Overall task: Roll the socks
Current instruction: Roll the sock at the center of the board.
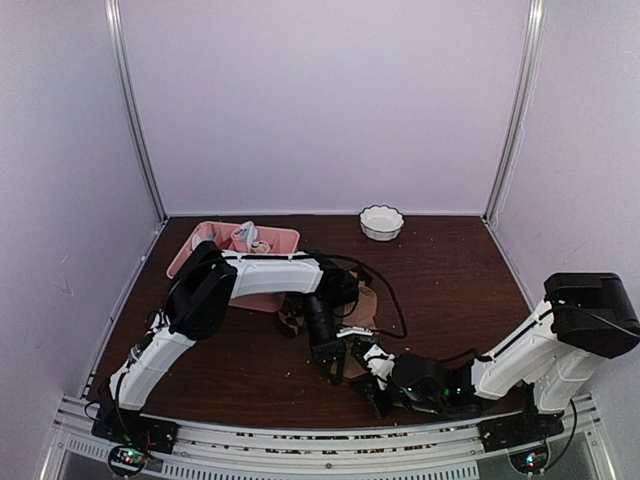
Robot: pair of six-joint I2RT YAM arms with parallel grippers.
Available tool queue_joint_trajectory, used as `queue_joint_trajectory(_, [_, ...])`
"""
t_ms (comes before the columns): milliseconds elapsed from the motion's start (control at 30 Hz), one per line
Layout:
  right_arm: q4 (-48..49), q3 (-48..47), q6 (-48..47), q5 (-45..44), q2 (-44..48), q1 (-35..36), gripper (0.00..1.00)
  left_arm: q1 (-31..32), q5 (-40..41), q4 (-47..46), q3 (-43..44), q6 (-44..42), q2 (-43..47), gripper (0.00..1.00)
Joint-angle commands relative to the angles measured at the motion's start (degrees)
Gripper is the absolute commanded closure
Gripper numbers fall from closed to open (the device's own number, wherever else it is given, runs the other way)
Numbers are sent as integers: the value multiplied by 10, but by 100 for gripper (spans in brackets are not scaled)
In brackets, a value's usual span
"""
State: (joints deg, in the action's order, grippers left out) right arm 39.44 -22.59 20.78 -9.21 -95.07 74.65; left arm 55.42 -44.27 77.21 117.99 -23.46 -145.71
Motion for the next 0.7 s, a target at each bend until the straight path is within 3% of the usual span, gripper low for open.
queue_joint_trajectory(0, [-10,1,37,4,-8,-10,97,4,104,-24,-28,-9,-33,100])
queue_joint_trajectory(167, [-17,9,64,25,-9,-21,100,4,117,-29,-35,-11,-27,100])
queue_joint_trajectory(333, [-39,9,76,46,-10,-28,100,4,146,-51,-53,-9,-3,87])
queue_joint_trajectory(533, [-65,15,88,64,-13,-32,100,-7,173,-174,-169,-8,126,71])
queue_joint_trajectory(667, [-70,18,99,76,-16,-40,100,-16,198,-247,-240,-25,200,69])
